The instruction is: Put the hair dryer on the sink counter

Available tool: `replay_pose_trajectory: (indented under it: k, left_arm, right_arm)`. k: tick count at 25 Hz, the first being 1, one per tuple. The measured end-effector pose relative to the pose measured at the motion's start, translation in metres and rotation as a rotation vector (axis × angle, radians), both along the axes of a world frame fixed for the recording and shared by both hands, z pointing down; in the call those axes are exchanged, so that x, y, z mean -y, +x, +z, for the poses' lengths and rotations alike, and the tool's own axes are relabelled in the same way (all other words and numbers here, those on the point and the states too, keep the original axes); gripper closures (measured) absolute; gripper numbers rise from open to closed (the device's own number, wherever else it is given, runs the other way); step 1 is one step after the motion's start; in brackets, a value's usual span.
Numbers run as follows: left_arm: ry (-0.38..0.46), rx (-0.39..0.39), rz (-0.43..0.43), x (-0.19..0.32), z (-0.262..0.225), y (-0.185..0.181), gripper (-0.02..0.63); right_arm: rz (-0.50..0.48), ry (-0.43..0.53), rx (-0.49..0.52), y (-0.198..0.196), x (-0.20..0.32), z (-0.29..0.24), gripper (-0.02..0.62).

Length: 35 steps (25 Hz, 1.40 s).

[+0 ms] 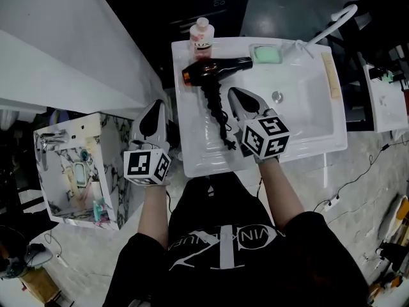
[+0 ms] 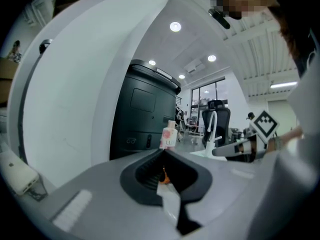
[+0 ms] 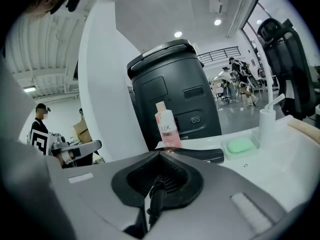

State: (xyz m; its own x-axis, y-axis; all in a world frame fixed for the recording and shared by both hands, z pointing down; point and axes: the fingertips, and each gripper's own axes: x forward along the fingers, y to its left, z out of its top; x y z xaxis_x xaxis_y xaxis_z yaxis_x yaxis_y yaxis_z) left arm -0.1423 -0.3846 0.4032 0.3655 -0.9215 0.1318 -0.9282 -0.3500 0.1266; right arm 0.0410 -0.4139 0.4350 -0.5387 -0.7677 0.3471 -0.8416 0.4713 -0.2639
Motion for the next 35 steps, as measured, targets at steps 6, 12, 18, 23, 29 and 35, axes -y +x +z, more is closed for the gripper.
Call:
replay_pose_trajectory:
  k: [6,12,18,23,29,35]
  left_arm:
    - [0.032,0.013,-0.002,0.001,-0.018,-0.001,0.606]
    - [0.06,0.019,-0.006,0.003,-0.033,-0.001,0.606]
    - [0.086,0.017,-0.009,0.005,-0.047,0.001,0.606]
    - [0.104,0.022,-0.017,0.006,-0.056,-0.002,0.606]
    - [0.128,0.027,-0.026,0.008,-0.069,-0.006,0.606]
    - [0.148,0.033,-0.036,0.011,-0.081,-0.011,0.606]
  right_arm:
    - [0.002,0.051,0.02,0.008,-0.002,-0.022,0.594]
    - [-0.009,0.098,0.024,0.012,-0.004,-0.043,0.592]
    - [-0.003,0.141,0.036,0.019,-0.003,-0.061,0.592]
    - [-0.001,0.166,0.038,0.021,-0.004,-0.072,0.592]
    - [-0.002,0.198,0.035,0.022,-0.002,-0.084,0.592]
    - [-0.004,0.222,0.037,0.022,-0.001,-0.097,0.592]
